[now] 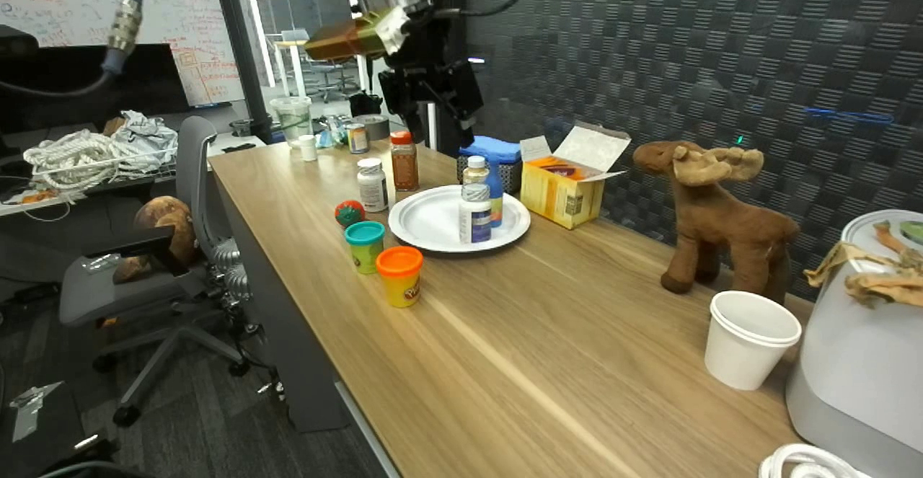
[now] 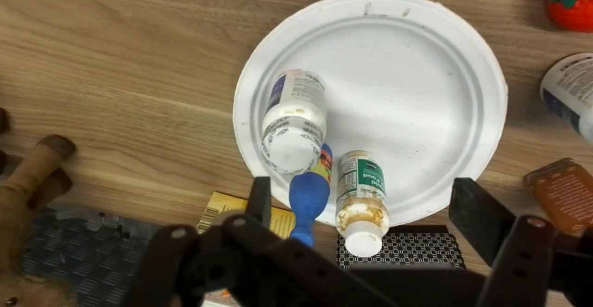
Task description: Put the bottles and red plushy on the plate
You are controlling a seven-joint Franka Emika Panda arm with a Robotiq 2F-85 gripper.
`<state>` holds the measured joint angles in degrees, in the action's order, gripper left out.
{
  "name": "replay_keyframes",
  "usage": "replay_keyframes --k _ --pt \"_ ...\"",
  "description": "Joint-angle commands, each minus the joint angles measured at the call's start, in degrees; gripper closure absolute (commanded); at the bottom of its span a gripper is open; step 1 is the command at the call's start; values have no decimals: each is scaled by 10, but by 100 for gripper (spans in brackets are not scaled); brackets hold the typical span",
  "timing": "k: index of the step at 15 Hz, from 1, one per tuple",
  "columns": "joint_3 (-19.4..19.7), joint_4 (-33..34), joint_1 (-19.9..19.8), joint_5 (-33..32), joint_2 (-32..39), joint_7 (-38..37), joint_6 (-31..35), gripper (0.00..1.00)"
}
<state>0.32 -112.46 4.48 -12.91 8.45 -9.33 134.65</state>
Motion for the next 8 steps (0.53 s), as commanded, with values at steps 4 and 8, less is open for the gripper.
replay_keyframes --k 4,8 --pt "-19 -186 3 -50 -158 -161 20 0" --pt "-18 -251 -16 -7 -206 -164 22 0"
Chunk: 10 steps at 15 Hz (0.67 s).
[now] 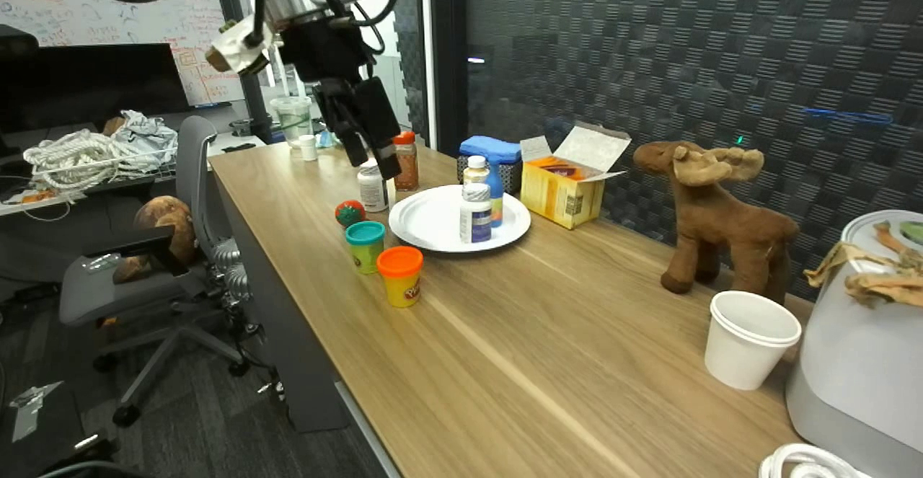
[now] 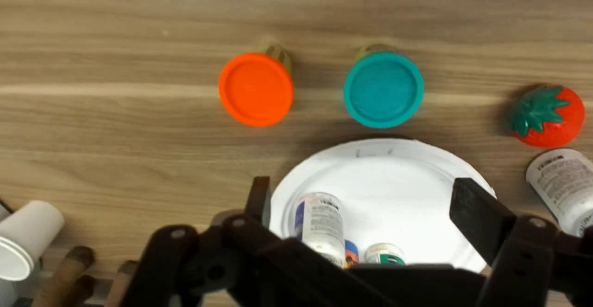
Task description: Put the bottles and red plushy on the plate
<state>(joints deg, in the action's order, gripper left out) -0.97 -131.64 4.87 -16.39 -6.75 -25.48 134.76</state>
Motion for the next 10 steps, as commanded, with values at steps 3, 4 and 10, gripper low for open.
replay_keyframes --k 3,4,10 --pt "7 -77 -35 81 -65 40 18 0" --pt "10 -77 -40 95 -64 54 12 0" --pt "32 -54 -68 140 -28 117 -5 0"
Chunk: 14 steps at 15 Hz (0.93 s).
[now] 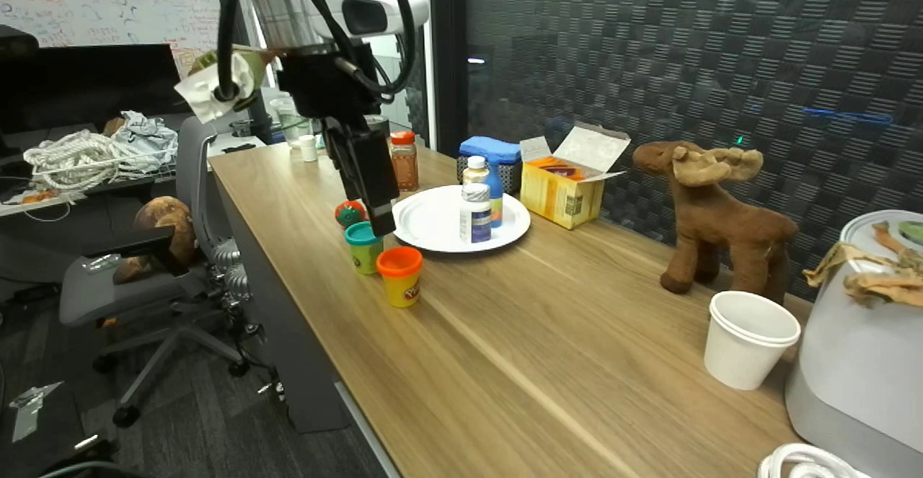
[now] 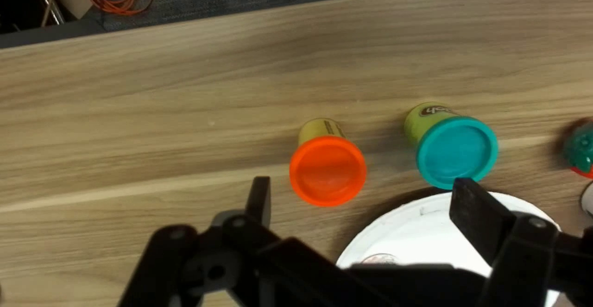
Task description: Put the bottles and red plushy on the plate
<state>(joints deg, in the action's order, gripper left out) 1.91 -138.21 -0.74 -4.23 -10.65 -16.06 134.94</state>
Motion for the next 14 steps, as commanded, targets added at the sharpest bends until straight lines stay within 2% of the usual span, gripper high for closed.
replay_keyframes --k 1,7,14 --pt "4 13 -16 18 18 24 -7 0" --pt "3 29 -17 29 65 33 -8 0" --pt "4 63 -17 13 117 23 -4 0"
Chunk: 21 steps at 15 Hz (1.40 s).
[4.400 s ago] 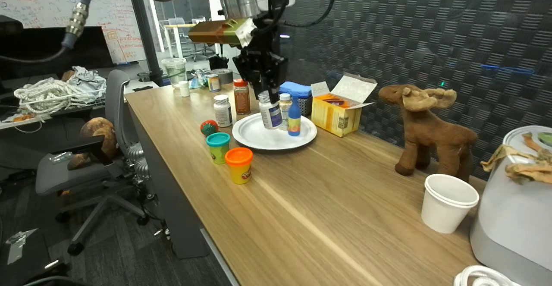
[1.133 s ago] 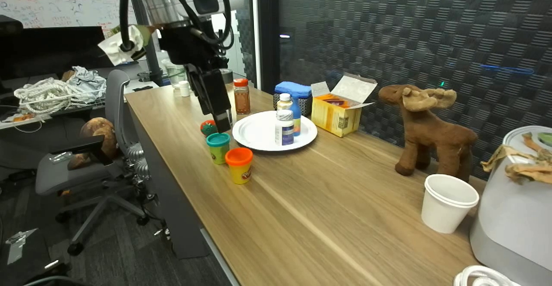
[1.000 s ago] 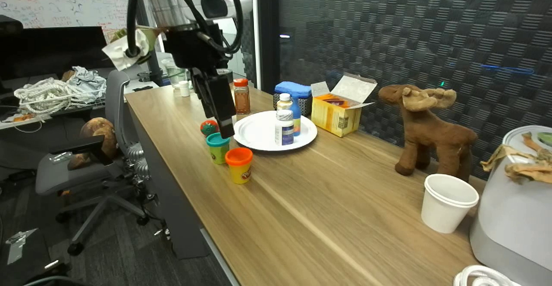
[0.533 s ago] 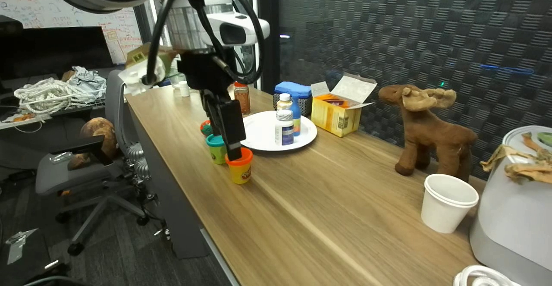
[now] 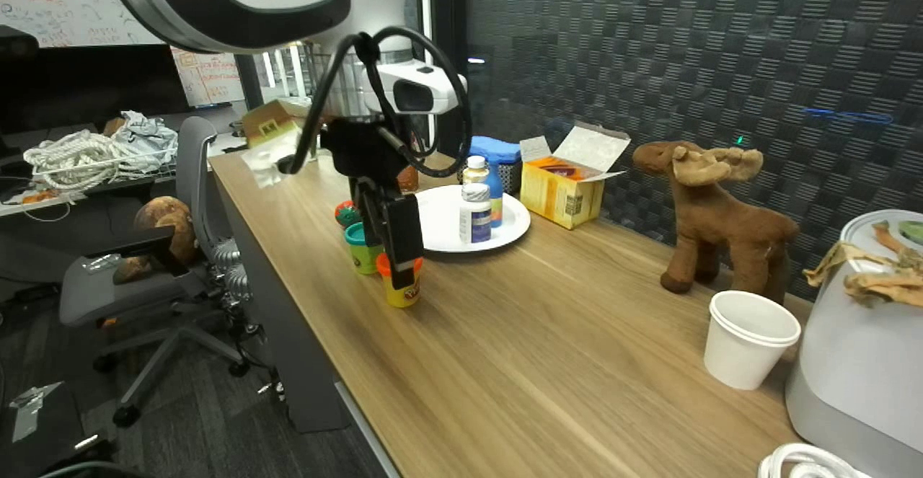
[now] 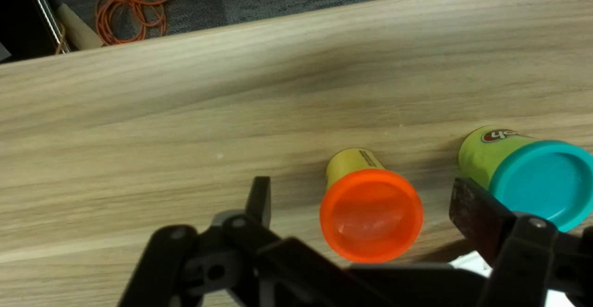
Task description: Put the bottles and red plushy on the plate
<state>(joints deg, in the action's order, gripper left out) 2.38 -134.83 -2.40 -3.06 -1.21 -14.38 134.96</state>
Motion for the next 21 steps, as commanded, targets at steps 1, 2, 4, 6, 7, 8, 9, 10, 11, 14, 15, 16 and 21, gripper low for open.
replay_keyframes --k 1,2,4,6,7,8,9,10,11,14,15,16,21 --pt "-1 35 0 -1 29 5 -4 0" --pt "-1 42 1 -3 36 5 -3 0" --pt "0 54 2 -9 49 2 -4 14" --pt "0 64 3 -9 58 2 -11 34" --pt "0 67 5 -9 59 -1 -15 42" --pt "0 68 7 -10 59 -4 -19 51" --pt "-1 68 9 -11 55 -9 -28 58" --pt "-2 67 11 -15 50 -16 -37 65" --pt "-3 66 13 -17 44 -21 -45 72" --pt "-7 70 21 -40 27 -48 -73 72" --pt "-9 76 24 -50 23 -55 -81 72" --pt "-13 86 28 -71 20 -66 -92 72" --pt "-42 156 53 -146 25 -80 -136 72"
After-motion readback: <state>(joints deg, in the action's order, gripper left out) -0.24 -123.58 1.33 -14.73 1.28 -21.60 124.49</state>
